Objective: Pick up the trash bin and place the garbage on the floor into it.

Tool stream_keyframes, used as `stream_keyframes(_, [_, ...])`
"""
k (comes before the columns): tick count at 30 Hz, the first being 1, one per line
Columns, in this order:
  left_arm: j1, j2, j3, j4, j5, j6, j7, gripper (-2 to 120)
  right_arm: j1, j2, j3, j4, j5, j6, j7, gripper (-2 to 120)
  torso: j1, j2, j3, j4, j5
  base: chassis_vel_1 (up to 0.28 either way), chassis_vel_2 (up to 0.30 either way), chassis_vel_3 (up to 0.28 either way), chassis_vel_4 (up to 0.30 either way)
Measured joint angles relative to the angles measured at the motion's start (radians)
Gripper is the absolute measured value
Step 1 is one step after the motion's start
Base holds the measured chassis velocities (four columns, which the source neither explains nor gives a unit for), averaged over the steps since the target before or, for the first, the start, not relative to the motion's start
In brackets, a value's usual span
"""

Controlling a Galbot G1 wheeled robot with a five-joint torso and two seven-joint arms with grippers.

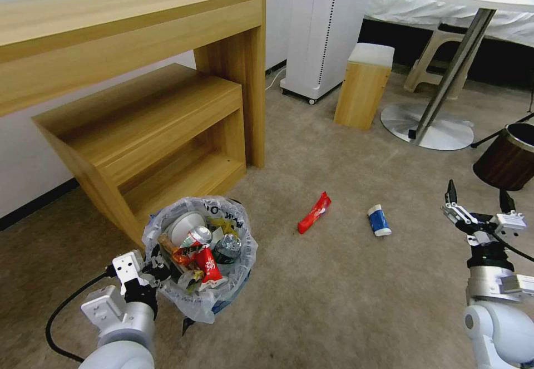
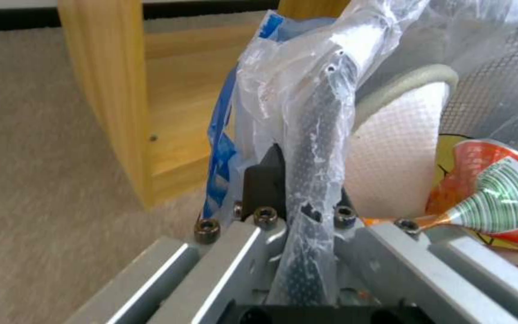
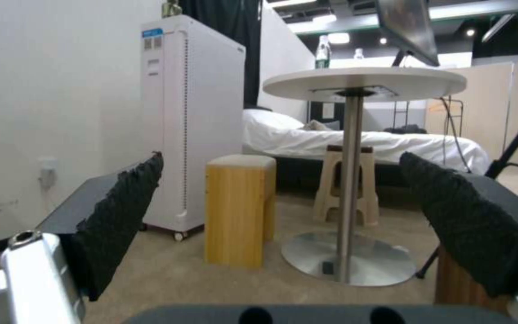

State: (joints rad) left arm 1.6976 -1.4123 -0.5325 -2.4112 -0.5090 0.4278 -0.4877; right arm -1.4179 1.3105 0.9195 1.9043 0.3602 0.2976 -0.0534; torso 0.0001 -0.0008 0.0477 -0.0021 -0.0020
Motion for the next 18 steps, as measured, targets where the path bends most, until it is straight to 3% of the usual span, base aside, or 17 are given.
stream_keyframes(12, [0.007, -0.002, 0.003, -0.004, 0.009, -0.002, 0.0, 0, 0.006, -0.003, -0.019, -0.001, 0.003, 0.002, 0.032, 100, 0.0, 0.0, 0.001, 0.0001, 0.0001, -0.219, 0.223, 0.22, -0.213])
stream_keyframes(18, [0.017, 0.001, -0.002, -0.011, 0.01, -0.002, 0.001, 0, 0.01, -0.011, -0.046, -0.012, -0.033, -0.07, 0.094, 100, 0.0, 0.0, 0.0, 0.0001, 0.0, -0.018, 0.012, 0.021, -0.02])
